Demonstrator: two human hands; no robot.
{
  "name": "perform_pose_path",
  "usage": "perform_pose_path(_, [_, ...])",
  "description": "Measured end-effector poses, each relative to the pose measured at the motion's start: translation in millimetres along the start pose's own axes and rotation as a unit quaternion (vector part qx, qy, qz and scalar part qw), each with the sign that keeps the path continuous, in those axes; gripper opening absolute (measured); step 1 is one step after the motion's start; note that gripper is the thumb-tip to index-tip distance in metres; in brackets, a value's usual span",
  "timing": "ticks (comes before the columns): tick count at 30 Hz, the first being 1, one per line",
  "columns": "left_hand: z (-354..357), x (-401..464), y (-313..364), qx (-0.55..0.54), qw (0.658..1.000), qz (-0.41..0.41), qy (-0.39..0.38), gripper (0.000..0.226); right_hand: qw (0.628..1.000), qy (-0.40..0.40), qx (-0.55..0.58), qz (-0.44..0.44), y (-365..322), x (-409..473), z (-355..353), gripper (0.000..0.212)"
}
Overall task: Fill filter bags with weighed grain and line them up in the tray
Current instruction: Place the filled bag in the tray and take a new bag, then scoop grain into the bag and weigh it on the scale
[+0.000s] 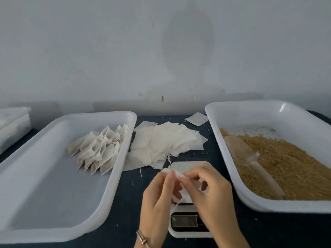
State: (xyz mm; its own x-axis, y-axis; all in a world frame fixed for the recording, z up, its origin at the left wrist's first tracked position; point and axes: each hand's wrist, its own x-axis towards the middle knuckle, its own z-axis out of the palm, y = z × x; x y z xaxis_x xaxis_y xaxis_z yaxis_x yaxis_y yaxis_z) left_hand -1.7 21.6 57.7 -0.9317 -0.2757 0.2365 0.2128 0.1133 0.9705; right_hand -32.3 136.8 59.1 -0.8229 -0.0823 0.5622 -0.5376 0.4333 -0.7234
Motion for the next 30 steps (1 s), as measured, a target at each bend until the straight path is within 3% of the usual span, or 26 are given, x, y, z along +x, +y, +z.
perform_pose_path(6, [11.6,-4.5,-4.9,-0.039,0.999,-0.013,-0.002,0.025,0.999,-0.046,-0.018,-0.019,4.4,-13.6,-5.9,0.014])
perform_pose_path(15, [0.4,-9.0,-5.8,-0.015,0.999,-0.039,0.010,0.018,0.991,-0.074,0.103,0.049,-1.7,-18.0,-24.2,0.021])
perform_pose_path(17, [-0.2,-9.8,-5.7,-0.037,0.998,-0.050,0.021,0.025,0.986,-0.088,0.128,0.054,-4.1,-18.6,-25.4,0.022])
perform_pose_path(22, [-0.9,-11.8,-8.6,-0.143,0.985,-0.085,0.035,0.021,0.976,-0.031,0.198,0.086,-4.8,-21.0,-22.3,0.013])
perform_pose_path(25, [-5.7,-12.6,-6.5,-0.263,0.957,-0.119,-0.008,0.016,0.937,0.000,0.273,0.218,-3.8,-18.6,-23.0,0.027])
perform_pose_path(28, [-11.2,-13.4,-5.4,-0.275,0.950,-0.139,-0.050,0.035,0.863,-0.096,0.367,0.332,-5.4,-13.1,-28.6,0.036])
perform_pose_path(30, [-12.9,-13.4,-3.6,-0.267,0.952,-0.141,-0.048,0.047,0.836,-0.143,0.381,0.368,-7.0,-10.6,-33.8,0.035])
